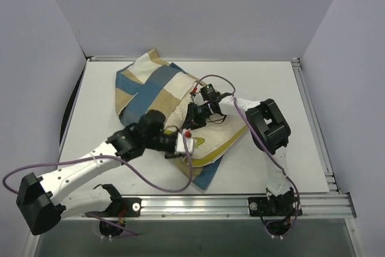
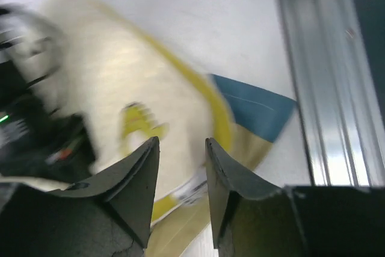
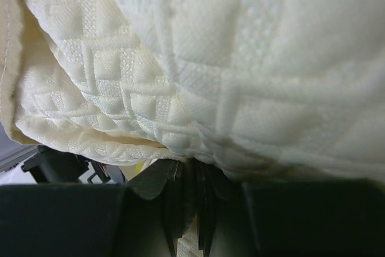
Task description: Put the pillow into the pillowcase
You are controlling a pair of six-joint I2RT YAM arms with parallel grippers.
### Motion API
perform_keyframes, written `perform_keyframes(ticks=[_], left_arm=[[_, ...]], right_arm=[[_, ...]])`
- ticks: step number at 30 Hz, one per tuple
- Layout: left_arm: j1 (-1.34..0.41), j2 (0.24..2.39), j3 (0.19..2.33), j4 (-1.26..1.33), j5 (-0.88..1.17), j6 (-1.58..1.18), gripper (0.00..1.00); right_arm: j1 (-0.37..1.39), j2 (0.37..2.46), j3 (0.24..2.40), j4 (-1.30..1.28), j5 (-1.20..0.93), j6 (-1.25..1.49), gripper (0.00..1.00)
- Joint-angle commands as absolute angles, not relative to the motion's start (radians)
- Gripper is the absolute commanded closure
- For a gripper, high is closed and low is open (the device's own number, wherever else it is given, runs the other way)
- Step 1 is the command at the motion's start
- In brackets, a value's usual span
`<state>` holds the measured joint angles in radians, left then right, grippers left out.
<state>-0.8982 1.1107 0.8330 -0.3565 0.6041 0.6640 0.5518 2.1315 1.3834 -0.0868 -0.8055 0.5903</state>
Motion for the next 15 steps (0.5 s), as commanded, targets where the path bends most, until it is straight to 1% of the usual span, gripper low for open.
perform_keyframes(ticks=[1,2,3,4,5,7,8,9,11,12,14,15], left_arm=[[-0.664,1.020,0.960,-0.388,0.575,0.310,0.54],[-0.626,1.019,0.968,-0.422,0.549,0.305,0.49],[-0.600,1.019,0.971,-0.470,0.511,0.308,0.47],[-0.565,1.023,0.963,-0.483,0.368,0.308,0.46],[-0.551,1.032,0.962,-0.491,0.315,0.301,0.42],[-0.520,1.097,0.976,-0.520,0.238,0.305,0.37],[-0.519,1.127,0.998,-0.520,0.209,0.286,0.33],[-0.515,1.194,1.018,-0.532,0.204,0.282,0.28],[-0.515,1.256,1.067,-0.535,0.187,0.273,0.22],[-0.514,1.313,1.081,-0.537,0.175,0.268,0.20],[-0.514,1.376,1.106,-0.537,0.150,0.270,0.20],[-0.514,1.396,1.121,-0.528,0.138,0.271,0.22]], right_arm=[[0.531,2.181,1.295,-0.106,-0.594,0.551,1.00],[0.531,2.180,1.301,-0.106,-0.610,0.555,1.00],[0.532,2.180,1.304,-0.106,-0.621,0.558,1.00],[0.531,2.177,1.305,-0.103,-0.632,0.558,1.00],[0.532,2.175,1.310,-0.104,-0.647,0.566,1.00],[0.535,2.163,1.312,-0.101,-0.656,0.568,1.00],[0.535,2.157,1.310,-0.100,-0.660,0.566,1.00],[0.537,2.151,1.307,-0.098,-0.663,0.565,1.00],[0.540,2.141,1.305,-0.098,-0.673,0.558,1.00],[0.540,2.132,1.298,-0.100,-0.683,0.554,1.00],[0.543,2.122,1.293,-0.104,-0.686,0.538,1.00],[0.543,2.111,1.283,-0.107,-0.689,0.535,1.00]])
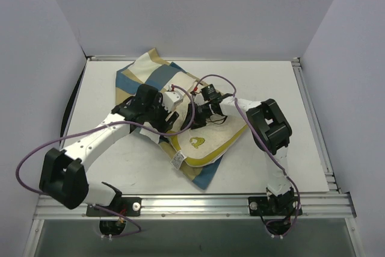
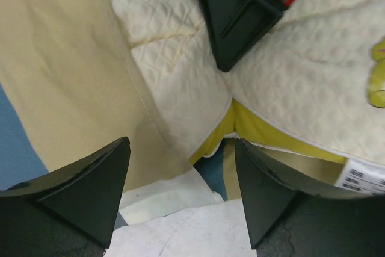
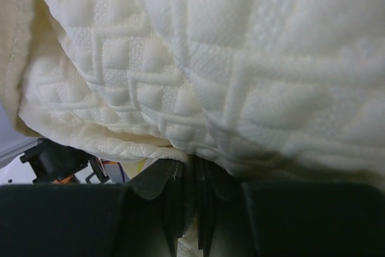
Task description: Put the pillow into the pillowcase
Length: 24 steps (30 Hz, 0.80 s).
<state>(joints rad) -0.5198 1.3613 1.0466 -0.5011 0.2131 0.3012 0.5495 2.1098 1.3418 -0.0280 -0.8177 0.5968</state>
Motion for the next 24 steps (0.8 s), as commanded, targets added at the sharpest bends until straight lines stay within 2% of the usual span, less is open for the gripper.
perform_keyframes(ticks=[1,3,6,8,10,13,14,15,18,21,24], left_arm=[[-0.514,1.414,1.126,-0.522,0.123,0.275,0.23],[-0.511,1.472,1.147,-0.511,0.072,0.282,0.27],[-0.483,1.528,1.181,-0.503,0.063,0.293,0.43],[-0.462,1.540,1.203,-0.505,0.107,0.287,0.56],[-0.448,1.540,1.219,-0.505,0.191,0.285,0.62],[-0.451,1.534,1.220,-0.506,0.268,0.290,0.78],[-0.453,1.546,1.224,-0.509,0.316,0.276,0.93],[-0.453,1.552,1.230,-0.515,0.342,0.269,1.00],[-0.465,1.548,1.262,-0.515,0.561,0.236,1.00],[-0.558,1.510,1.310,-0.490,0.787,0.177,1.00],[-0.616,1.468,1.298,-0.456,0.863,0.101,1.00]], right_arm=[[0.543,2.105,1.279,-0.107,-0.692,0.528,1.00],[0.545,2.092,1.270,-0.107,-0.695,0.525,1.00],[0.545,2.088,1.258,-0.107,-0.699,0.515,1.00],[0.545,2.088,1.252,-0.107,-0.704,0.512,1.00],[0.545,2.086,1.249,-0.107,-0.706,0.511,1.00],[0.545,2.097,1.253,-0.106,-0.715,0.515,1.00],[0.546,2.098,1.262,-0.104,-0.718,0.517,1.00],[0.548,2.102,1.267,-0.103,-0.716,0.525,1.00],[0.549,2.108,1.293,-0.092,-0.722,0.551,1.00],[0.551,2.112,1.324,-0.072,-0.730,0.583,1.00],[0.549,2.099,1.333,-0.043,-0.733,0.626,1.00]])
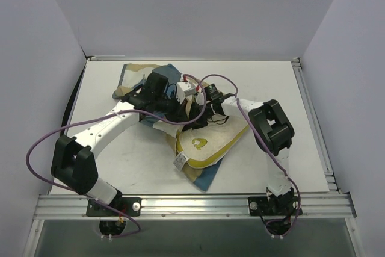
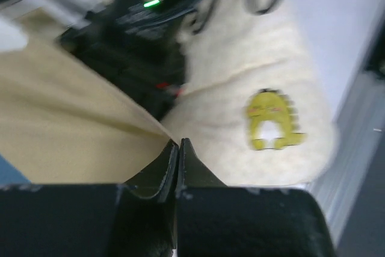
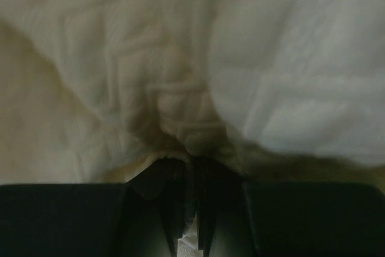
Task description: Put the pillow into the pillowcase
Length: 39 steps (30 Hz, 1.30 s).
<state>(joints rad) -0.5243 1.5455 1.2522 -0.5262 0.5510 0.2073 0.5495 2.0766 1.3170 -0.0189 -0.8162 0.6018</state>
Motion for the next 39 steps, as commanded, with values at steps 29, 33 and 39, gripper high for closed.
perform_keyframes(ticks=[29,33,39], left_arm=[[-0.543,1.854,1.555,-0.413,0.187,0.256,0.34],[-0.545,1.985,1.652,-0.339,0.132,0.207,0.34],[-0.540,2.146,1.802,-0.310,0.048,0.178,0.41]], right_arm=[[0.170,1.933,1.562,-0.634,-0.385,0.080,0.23],[0.163,2.003,1.591,-0.627,-0.396,0.077,0.23],[0.172,2.052,1.545,-0.598,-0.566,0.123,0.71]])
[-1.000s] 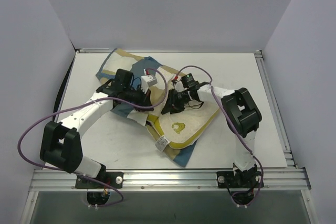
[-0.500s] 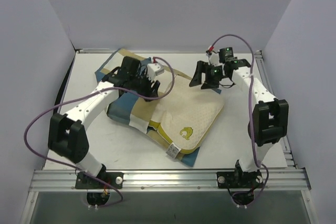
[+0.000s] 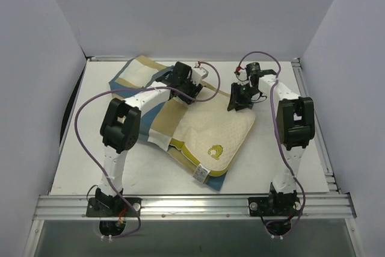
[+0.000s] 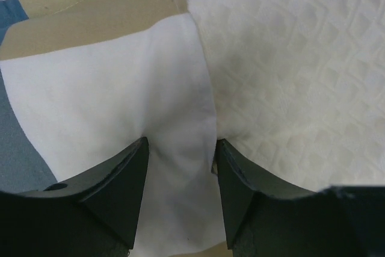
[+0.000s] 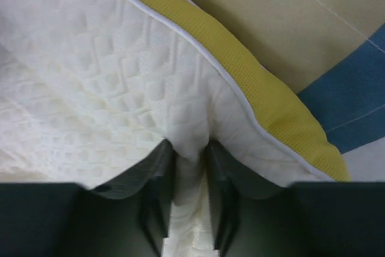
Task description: Put the pillow into the pillowcase
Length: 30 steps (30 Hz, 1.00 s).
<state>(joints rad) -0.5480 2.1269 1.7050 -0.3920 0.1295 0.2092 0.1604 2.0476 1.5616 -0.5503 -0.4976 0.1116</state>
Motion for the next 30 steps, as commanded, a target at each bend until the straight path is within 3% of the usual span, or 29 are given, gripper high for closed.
perform_keyframes(ticks=[1,2,4,9,11,17,20,23,30], left_arm=[[-0.537,2.157,1.815,-0.310,0.049,0.175,0.44],[-0.534,2.172,1.830,-0.308,0.058,0.175,0.48],[-0.532,2.178,1.836,-0.301,0.087,0.170,0.60],[-0.555,2.177,1.848,-0.287,0.329,0.138,0.81],[-0.575,2.172,1.848,-0.284,0.363,0.133,1.00],[-0.673,2.111,1.822,-0.253,0.645,0.014,1.00],[-0.706,2.019,1.740,-0.117,0.780,-0.139,1.00],[-0.697,1.941,1.651,-0.021,0.807,-0.221,1.00],[-0.605,1.910,1.563,-0.164,0.753,-0.114,1.00]], right_arm=[[0.170,2.046,1.536,-0.591,-0.565,0.120,0.78],[0.172,2.034,1.525,-0.581,-0.566,0.117,0.91],[0.170,2.025,1.511,-0.575,-0.572,0.107,1.00],[0.187,2.005,1.509,-0.563,-0.600,0.103,1.00],[0.202,2.003,1.517,-0.555,-0.604,0.109,1.00],[0.238,1.994,1.597,-0.545,-0.675,0.173,1.00],[0.247,1.931,1.583,-0.516,-0.771,0.222,1.00],[0.249,1.833,1.488,-0.428,-0.814,0.278,1.00],[0.245,1.804,1.344,-0.411,-0.859,0.296,1.00]])
